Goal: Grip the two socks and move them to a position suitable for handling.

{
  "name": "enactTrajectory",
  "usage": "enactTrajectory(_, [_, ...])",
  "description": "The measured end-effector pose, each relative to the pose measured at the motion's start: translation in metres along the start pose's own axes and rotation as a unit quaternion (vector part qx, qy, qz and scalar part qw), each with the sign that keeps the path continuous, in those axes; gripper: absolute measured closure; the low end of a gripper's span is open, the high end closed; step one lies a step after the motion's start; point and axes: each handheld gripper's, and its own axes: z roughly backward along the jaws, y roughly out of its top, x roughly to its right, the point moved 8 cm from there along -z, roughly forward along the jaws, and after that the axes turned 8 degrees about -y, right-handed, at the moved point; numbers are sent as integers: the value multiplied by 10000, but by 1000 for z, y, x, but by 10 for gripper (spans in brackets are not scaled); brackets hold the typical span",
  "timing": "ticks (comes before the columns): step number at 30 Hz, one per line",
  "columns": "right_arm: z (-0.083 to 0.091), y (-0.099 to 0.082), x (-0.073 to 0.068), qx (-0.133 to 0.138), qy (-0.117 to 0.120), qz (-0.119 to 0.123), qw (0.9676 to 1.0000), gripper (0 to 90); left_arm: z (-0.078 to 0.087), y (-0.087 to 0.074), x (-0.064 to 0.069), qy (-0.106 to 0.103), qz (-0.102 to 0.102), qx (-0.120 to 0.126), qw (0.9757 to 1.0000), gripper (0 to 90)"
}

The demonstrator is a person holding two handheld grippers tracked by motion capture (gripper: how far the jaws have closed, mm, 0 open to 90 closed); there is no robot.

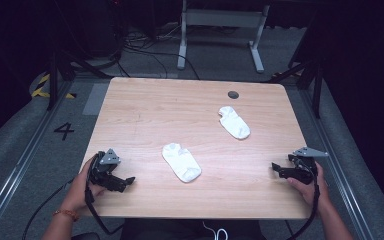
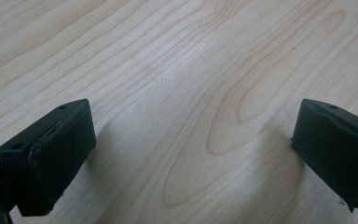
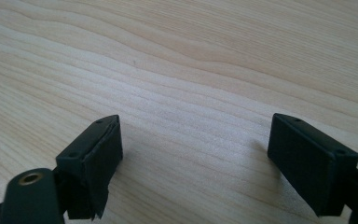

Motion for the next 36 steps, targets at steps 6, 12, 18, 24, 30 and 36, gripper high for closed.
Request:
enactTrajectory(6, [0, 0, -1, 1, 24, 7, 10000, 187, -3, 3, 0, 129, 115, 28, 9998, 0])
enactTrajectory(12, [1, -1, -2, -7, -2, 12, 10000, 187, -2, 3, 5, 244, 177, 84, 9995, 10])
enactTrajectory(18, [1, 0, -3, 5, 62, 64, 10000, 182, -5, 6, 16, 256, -6, 120, 9996, 51])
enactTrajectory(24, [-1, 1, -3, -3, 103, 105, 9999, 173, -11, 13, 28, 6, -39, -76, 10000, 79])
enactTrajectory(30, [0, 1, -4, 5, 137, 129, 9998, 172, -20, 37, 53, -93, -317, -41, 9994, 244])
enactTrajectory(36, [-1, 1, -4, 4, 144, 136, 9998, 170, -34, 70, 94, -492, -957, 145, 9941, 340])
